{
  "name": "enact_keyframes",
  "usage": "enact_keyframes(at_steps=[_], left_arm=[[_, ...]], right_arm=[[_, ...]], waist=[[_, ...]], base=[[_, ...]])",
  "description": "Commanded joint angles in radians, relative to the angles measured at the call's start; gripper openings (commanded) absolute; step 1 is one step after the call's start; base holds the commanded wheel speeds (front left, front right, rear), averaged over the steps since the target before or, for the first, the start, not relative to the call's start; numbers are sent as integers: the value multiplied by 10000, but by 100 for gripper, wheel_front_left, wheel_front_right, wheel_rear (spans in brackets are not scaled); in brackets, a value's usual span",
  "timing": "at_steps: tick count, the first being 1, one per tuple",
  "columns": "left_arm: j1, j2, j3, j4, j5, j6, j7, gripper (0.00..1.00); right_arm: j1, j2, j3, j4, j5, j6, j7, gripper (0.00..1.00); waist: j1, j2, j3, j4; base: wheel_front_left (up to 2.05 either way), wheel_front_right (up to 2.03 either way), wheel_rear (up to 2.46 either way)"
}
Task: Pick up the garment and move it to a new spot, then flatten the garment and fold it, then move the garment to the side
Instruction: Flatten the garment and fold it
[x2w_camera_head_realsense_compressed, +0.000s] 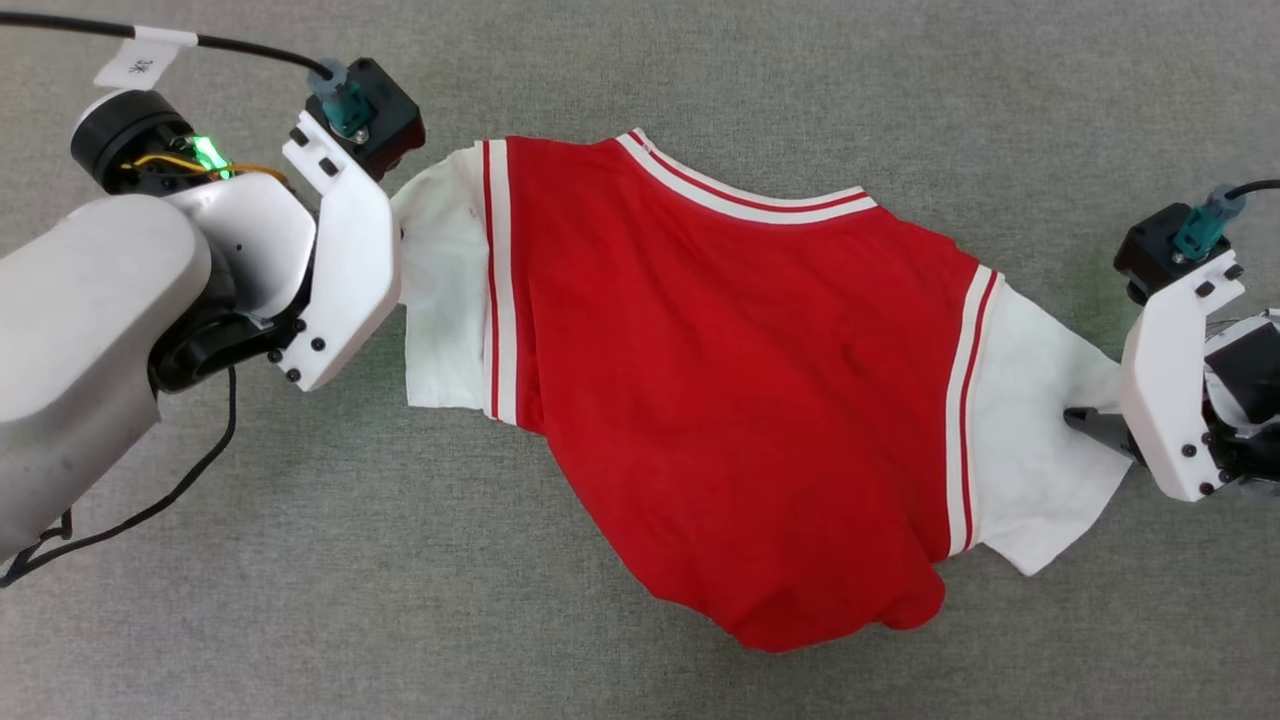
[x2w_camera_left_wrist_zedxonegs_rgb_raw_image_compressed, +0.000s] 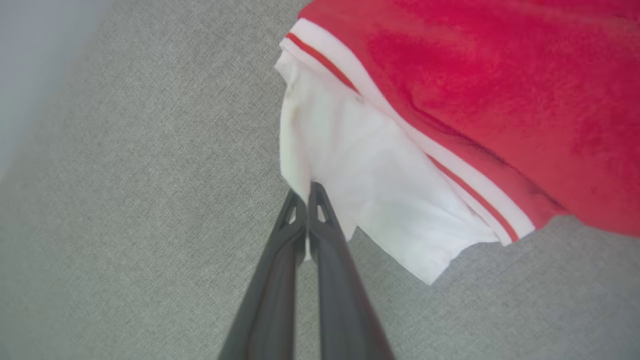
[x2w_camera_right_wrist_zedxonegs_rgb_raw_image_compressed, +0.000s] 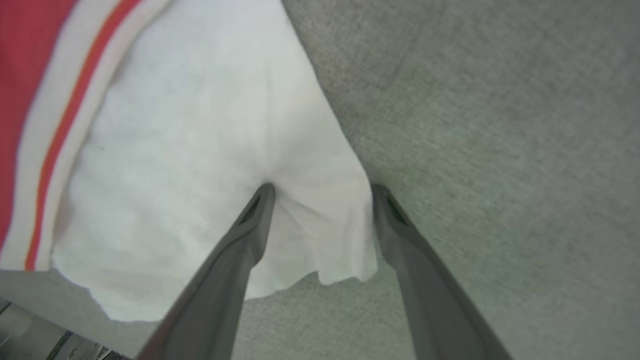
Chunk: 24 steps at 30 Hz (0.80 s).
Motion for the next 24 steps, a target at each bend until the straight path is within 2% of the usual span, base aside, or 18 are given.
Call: enact_keyframes(at_steps=[1,4,5,6,15,19,24], left_arm=[[-82,-9,20,15,10,21,-66,0],[-50,-2,15,88,9,21,-105,0],[6,25,15,123,-12,21,-144,0],[87,32,11,165,-40,21,-172,0],[531,69,5,304,-132,21,-1095,0],[564,199,121,71,-298,21,-1638,0],[305,364,373,-283,-259,24,-2207,0]], right_arm=[[381,292,536,410,-19,-4,24,100],[339,657,949,790,172,-2,-552,100],[224,730,1064,838,221,-2,-778,48],[101,744,1146,867,268,-2,-1017,0],[-965,-645,1534,234,42,-5,-3511,0],[-958,-1091,1097,-37,280,-7,-4529,0],[-792,-1575,589,-560,175,-7,-5147,0]], waist=[[0,0,110,40],[0,0,125,22],[0,0,86,-20],[0,0,21,-61],[0,0,-1329,-248],[0,0,-1943,-264],[0,0,-2560,-248]], base=[[0,0,0],[0,0,0],[0,0,0],[0,0,0],[0,0,0],[0,0,0],[0,0,0]])
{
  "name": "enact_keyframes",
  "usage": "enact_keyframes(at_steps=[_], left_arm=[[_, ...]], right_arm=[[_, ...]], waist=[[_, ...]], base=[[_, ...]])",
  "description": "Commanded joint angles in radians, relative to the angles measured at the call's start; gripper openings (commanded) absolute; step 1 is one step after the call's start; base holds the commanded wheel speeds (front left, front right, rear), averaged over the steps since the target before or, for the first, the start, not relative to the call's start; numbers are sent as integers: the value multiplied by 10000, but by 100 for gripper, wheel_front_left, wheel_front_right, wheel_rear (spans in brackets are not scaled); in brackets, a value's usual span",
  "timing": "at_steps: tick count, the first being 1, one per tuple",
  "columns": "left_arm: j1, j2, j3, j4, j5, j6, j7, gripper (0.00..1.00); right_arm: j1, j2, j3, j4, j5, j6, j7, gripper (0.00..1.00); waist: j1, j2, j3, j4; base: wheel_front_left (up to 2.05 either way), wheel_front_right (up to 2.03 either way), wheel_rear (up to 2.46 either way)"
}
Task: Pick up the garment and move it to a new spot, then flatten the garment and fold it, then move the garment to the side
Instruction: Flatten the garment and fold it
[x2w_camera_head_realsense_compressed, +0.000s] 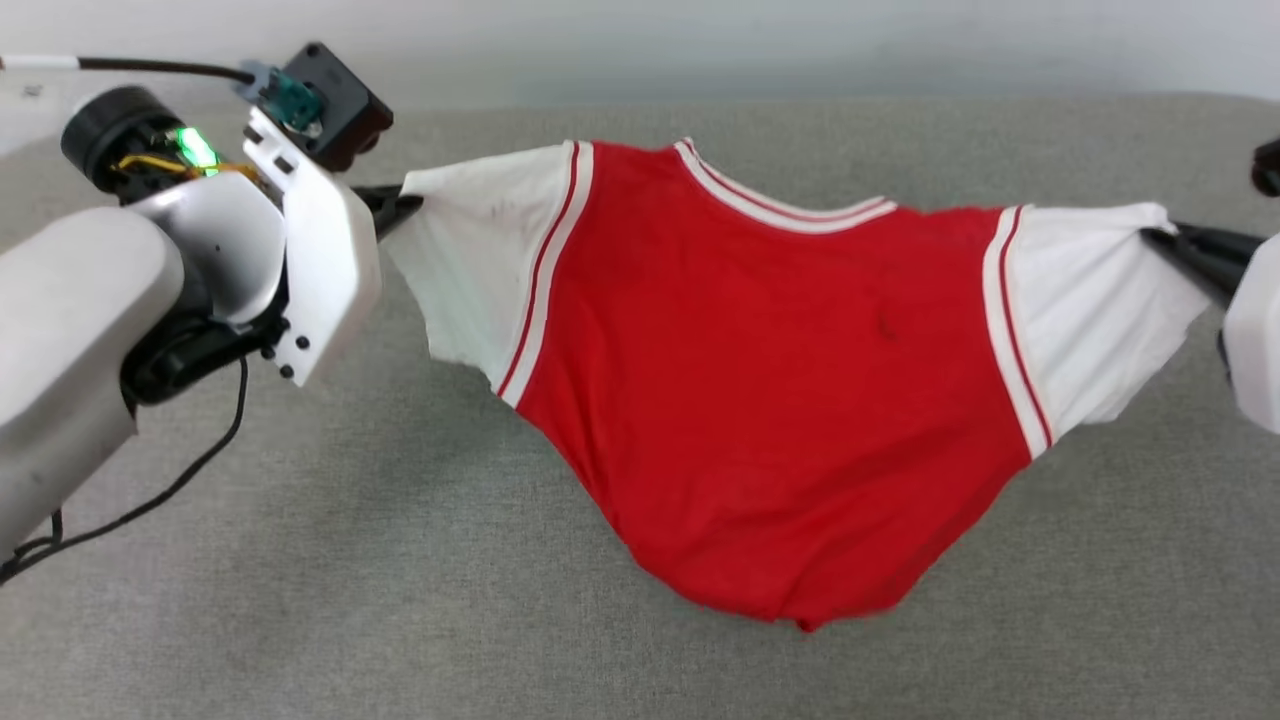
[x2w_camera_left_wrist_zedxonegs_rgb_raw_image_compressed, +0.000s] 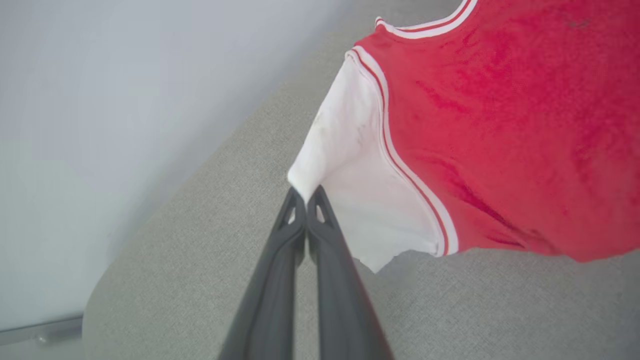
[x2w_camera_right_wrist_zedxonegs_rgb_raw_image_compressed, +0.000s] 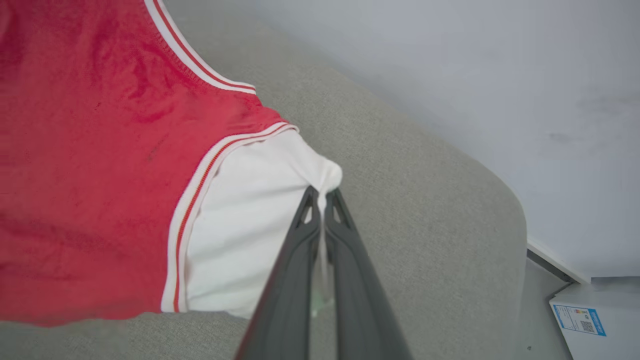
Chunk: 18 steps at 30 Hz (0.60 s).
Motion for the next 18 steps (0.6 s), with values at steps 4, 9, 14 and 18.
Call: enact_keyframes(at_steps=[4,9,14,18], left_arm=[[-337,104,323,-282,92,133,-365,0],[-824,-98,658,-331,289,373,-703,0],[-1722,-529,1001,151,573,428,-847,0],[-2617,-1157,1336,858,913,496,-1312,0]], right_arm=[[-54,-158,-789,-377,-166,-12,-279,0],[-547,63,-1636,-680,-756,-11,-206,0],[-1797,581,-2260,-583,-1672,-11,94,0],[-3168,1232,-2566,7,-2461,-12,99,0]], waist=[[0,0,-555,-6],[0,0,-513,-30],[0,0,24,-62],[0,0,650,-28]], base=[[0,0,0],[0,0,0],[0,0,0],[0,0,0]])
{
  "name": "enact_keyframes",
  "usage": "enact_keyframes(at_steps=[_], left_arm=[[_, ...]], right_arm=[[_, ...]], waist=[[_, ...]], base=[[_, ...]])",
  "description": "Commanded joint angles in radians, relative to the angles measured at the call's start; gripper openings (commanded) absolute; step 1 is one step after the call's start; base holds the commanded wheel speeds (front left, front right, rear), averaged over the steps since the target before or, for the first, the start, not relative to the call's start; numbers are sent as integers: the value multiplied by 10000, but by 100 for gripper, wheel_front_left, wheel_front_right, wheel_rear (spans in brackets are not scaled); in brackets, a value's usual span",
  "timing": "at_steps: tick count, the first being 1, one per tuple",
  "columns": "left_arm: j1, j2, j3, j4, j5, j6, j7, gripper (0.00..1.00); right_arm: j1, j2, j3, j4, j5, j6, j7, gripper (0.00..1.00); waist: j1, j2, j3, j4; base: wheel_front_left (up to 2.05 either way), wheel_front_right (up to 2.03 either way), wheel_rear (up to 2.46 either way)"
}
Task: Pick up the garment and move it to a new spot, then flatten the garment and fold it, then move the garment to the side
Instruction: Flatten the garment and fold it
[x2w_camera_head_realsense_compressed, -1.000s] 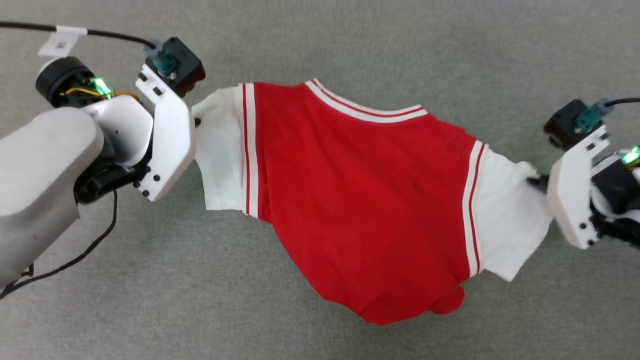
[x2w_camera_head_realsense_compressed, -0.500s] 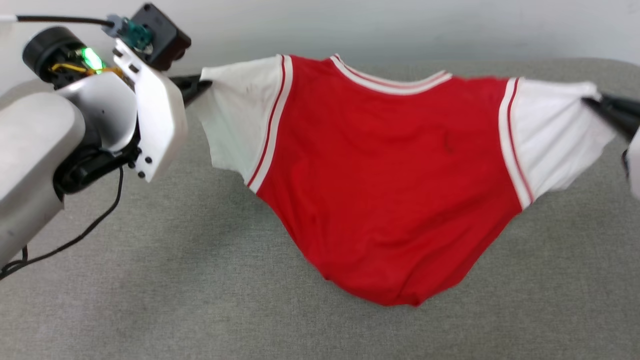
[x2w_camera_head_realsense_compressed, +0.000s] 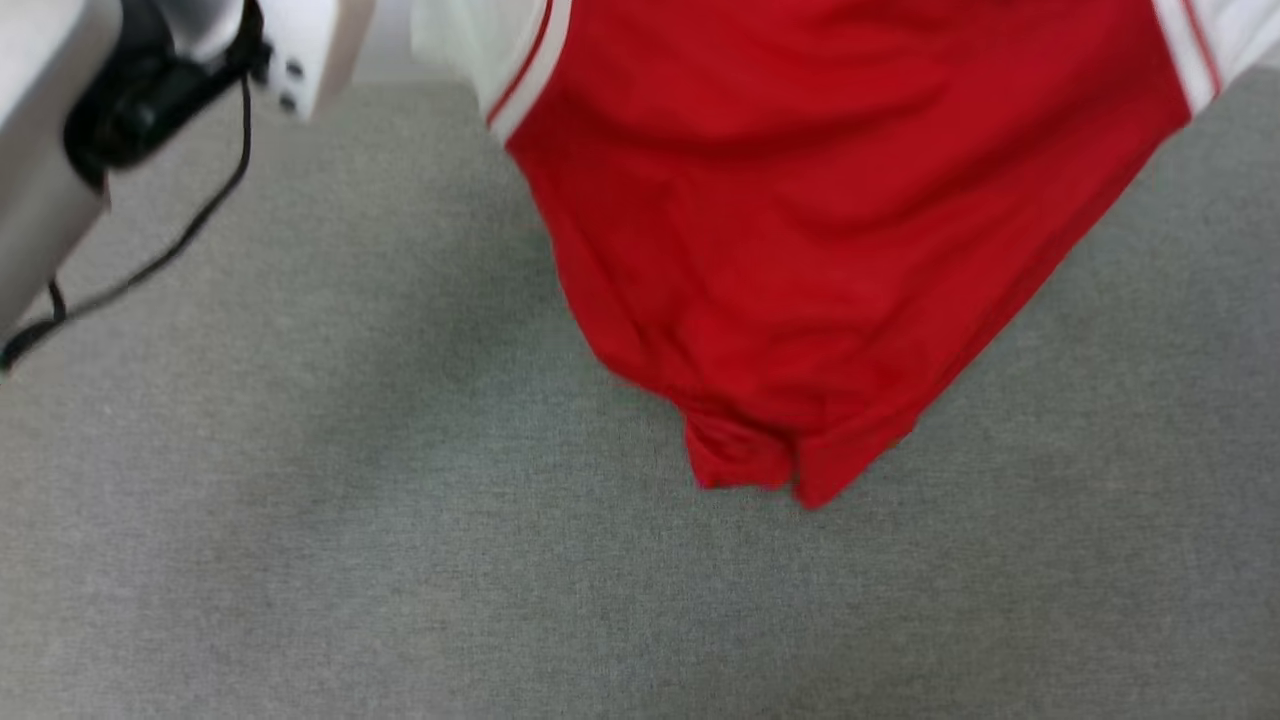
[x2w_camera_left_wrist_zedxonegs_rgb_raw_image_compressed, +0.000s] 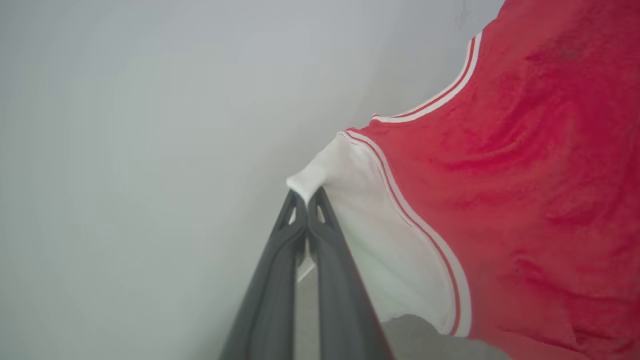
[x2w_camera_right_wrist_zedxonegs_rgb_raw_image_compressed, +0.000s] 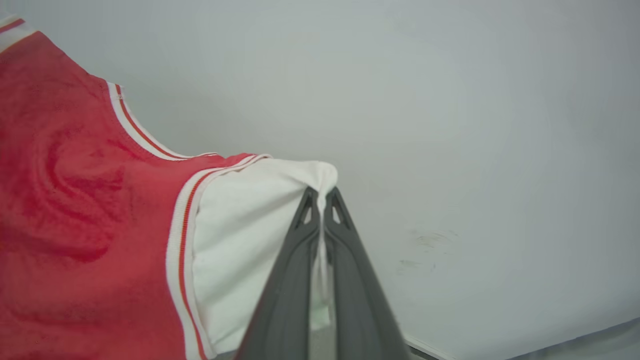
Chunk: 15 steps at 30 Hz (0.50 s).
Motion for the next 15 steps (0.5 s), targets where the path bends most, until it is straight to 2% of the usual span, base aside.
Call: enact_keyframes(at_steps=[1,6,11,12,15], left_arm=[[-391,-245,171,333,99,77,-246,0],[-1640,-941,608,1467,487,92,-898,0],[-2924,-1356,996,2378,844,52,-1546,0],[-3566,-1497,1163,2810,1109,46,-2026,0],[-4107,-1671,1342,3178,1245,42,-2481,0]], right_arm=[[-603,314,-28,269,-255,-13,-32,0],[-2531,884,142,1206,-1127,-14,-220,0],[-4377,1349,338,2066,-1935,-14,-736,0],[-5324,1596,410,2610,-2217,-14,-971,0],[-6219,1728,521,3087,-2414,-14,-1295,0]], waist=[[0,0,515,18],[0,0,1280,-14],[0,0,1917,-59],[0,0,2117,-48],[0,0,2208,52]], base=[[0,0,0],[0,0,0],[0,0,0],[0,0,0],[0,0,0]])
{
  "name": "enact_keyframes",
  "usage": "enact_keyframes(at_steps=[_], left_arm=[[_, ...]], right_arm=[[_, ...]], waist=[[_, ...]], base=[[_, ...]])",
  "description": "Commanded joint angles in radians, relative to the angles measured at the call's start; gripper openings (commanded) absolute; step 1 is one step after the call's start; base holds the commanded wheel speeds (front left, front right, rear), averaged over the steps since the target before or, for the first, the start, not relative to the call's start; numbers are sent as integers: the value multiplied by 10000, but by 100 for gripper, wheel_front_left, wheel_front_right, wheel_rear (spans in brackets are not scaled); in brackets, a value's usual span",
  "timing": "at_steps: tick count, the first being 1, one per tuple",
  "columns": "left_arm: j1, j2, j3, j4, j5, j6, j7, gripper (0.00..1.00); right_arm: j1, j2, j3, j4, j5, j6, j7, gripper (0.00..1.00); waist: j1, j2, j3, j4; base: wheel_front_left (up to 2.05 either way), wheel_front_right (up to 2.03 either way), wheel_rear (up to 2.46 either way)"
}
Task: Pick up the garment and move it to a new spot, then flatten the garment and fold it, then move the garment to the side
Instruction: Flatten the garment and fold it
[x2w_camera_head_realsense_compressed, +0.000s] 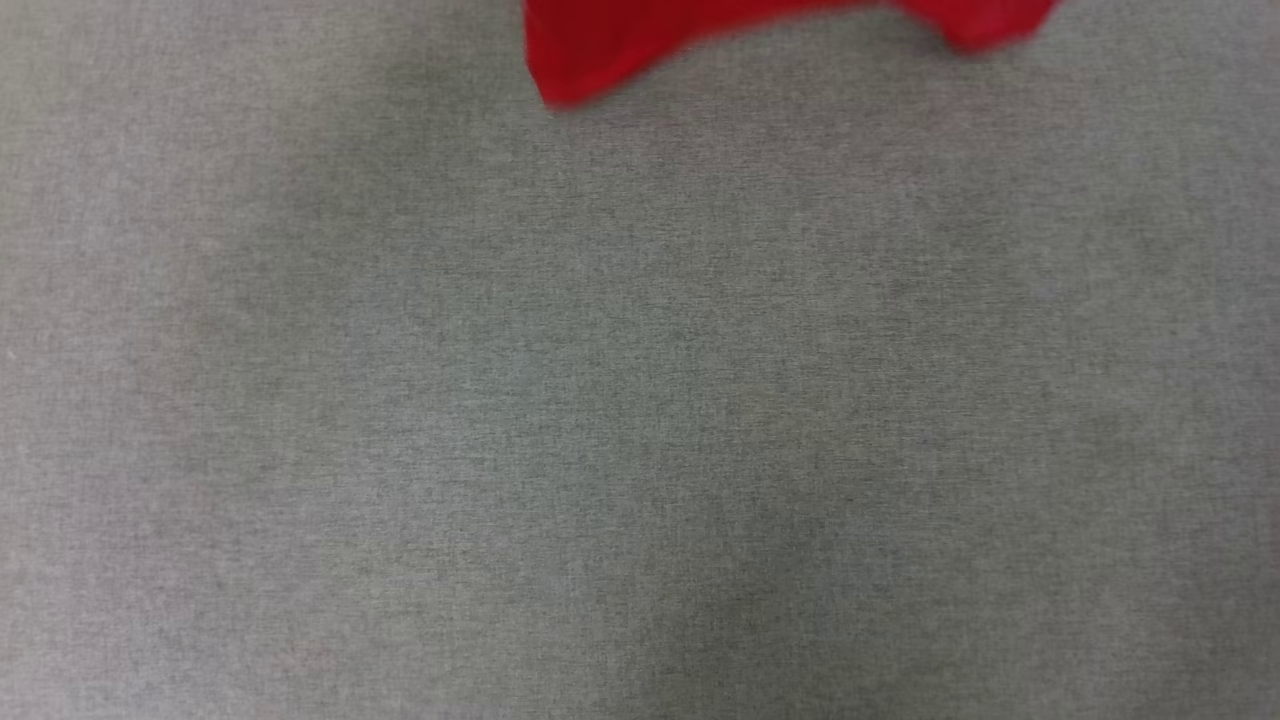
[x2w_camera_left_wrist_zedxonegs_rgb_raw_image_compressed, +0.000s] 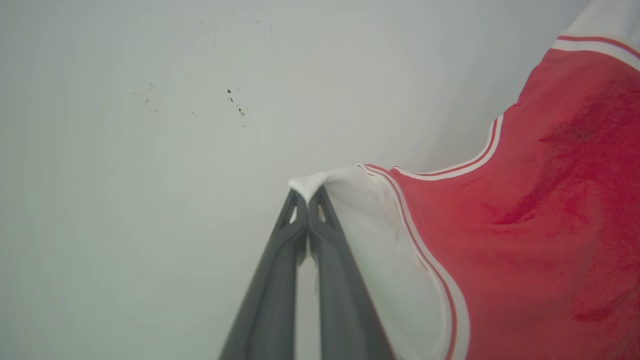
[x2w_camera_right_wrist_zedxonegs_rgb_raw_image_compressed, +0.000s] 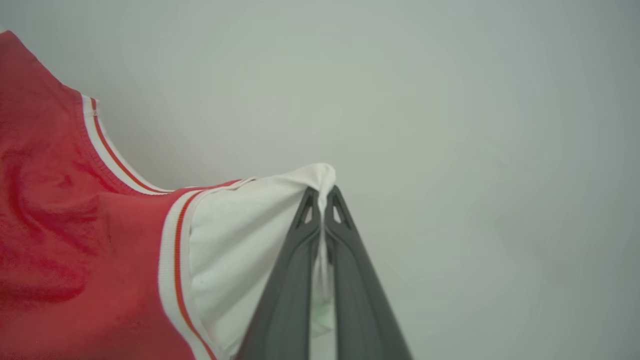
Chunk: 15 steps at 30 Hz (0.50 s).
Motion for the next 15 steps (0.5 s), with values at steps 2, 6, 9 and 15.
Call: enact_keyframes(at_steps=[2,6,9,15], left_arm=[[-498,-114,171,311,132,9,-407,0],[-572,-342,102,785,163,-95,-729,0],[-443,-395,-4,1038,212,-157,-849,0],[1070,-680,-535,1836,-233,-358,-1267,0]], right_arm=[[-660,145,105,405,-138,-14,-342,0],[-1010,285,435,1068,-152,-14,-683,0],[-966,345,654,1335,-99,-14,-869,0],[514,824,1696,2314,601,-14,-1563,0]], waist=[[-2,0,97,121],[-2,0,209,199],[-2,0,278,203],[-2,0,374,153]], base=[[0,0,0],[0,0,0],[0,0,0],[0,0,0]])
